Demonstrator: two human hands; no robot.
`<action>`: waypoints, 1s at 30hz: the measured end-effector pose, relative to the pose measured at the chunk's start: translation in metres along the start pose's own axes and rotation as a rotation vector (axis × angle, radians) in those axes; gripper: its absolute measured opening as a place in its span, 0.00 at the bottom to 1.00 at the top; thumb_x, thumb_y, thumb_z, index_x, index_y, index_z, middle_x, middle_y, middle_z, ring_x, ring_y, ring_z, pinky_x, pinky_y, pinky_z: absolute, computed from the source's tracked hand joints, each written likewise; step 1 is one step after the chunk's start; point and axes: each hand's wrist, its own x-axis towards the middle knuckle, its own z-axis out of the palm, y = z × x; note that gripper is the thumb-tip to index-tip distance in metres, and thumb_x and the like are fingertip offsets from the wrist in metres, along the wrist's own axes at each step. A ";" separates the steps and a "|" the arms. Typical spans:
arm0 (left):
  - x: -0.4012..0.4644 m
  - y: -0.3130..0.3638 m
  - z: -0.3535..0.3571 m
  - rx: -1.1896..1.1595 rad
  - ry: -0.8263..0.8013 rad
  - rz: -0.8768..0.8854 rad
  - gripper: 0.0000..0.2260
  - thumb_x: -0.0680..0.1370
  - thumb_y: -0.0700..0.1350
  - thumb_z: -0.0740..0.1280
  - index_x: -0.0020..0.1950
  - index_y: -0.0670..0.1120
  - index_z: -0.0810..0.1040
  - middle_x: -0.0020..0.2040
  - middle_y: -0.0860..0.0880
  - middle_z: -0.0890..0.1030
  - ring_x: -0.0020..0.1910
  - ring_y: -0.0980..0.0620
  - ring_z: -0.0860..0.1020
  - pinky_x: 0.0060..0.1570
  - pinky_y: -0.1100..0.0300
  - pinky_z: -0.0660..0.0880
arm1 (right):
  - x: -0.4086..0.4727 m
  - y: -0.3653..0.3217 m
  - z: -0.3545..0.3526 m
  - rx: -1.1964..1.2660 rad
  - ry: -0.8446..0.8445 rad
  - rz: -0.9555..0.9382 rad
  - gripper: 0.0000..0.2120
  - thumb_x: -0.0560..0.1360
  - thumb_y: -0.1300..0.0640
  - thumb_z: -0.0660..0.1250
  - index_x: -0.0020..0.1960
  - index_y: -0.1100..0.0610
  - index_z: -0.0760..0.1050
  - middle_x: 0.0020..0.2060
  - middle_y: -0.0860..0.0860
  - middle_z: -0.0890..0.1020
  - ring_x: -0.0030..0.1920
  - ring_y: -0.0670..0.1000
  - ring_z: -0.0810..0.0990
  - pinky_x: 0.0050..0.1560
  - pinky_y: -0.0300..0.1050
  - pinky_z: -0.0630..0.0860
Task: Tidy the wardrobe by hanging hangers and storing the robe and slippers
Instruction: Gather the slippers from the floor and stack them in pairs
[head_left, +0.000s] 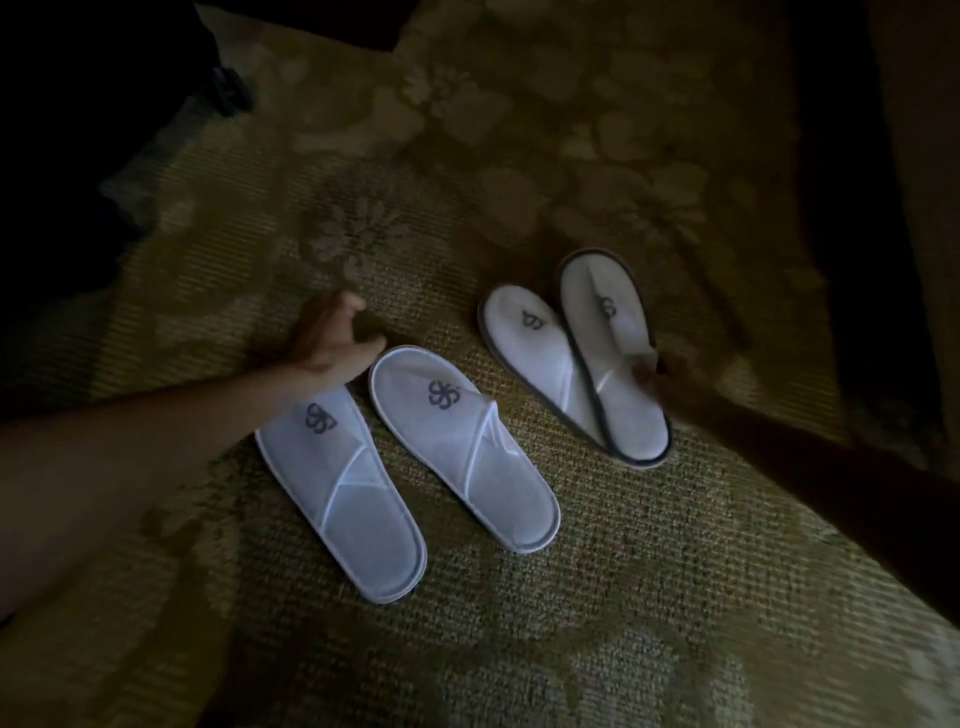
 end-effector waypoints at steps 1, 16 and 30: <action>0.005 0.016 0.010 -0.035 -0.038 0.020 0.27 0.75 0.53 0.73 0.71 0.47 0.70 0.71 0.43 0.70 0.70 0.42 0.70 0.69 0.48 0.69 | -0.003 0.004 0.002 0.053 -0.006 -0.024 0.16 0.82 0.52 0.63 0.65 0.60 0.76 0.54 0.56 0.81 0.53 0.56 0.79 0.55 0.53 0.77; 0.018 0.145 0.062 -0.334 -0.283 0.024 0.38 0.72 0.50 0.77 0.76 0.46 0.62 0.73 0.43 0.69 0.68 0.44 0.71 0.63 0.50 0.73 | -0.011 0.019 -0.016 0.153 0.054 0.111 0.16 0.82 0.55 0.62 0.67 0.62 0.74 0.59 0.61 0.79 0.60 0.62 0.78 0.57 0.50 0.75; -0.063 -0.075 -0.053 -0.327 -0.234 -0.105 0.22 0.74 0.44 0.77 0.65 0.48 0.73 0.59 0.48 0.80 0.57 0.50 0.79 0.55 0.55 0.77 | -0.075 -0.086 0.087 -0.054 -0.419 -0.155 0.15 0.78 0.45 0.69 0.56 0.55 0.79 0.50 0.54 0.83 0.48 0.51 0.81 0.46 0.47 0.78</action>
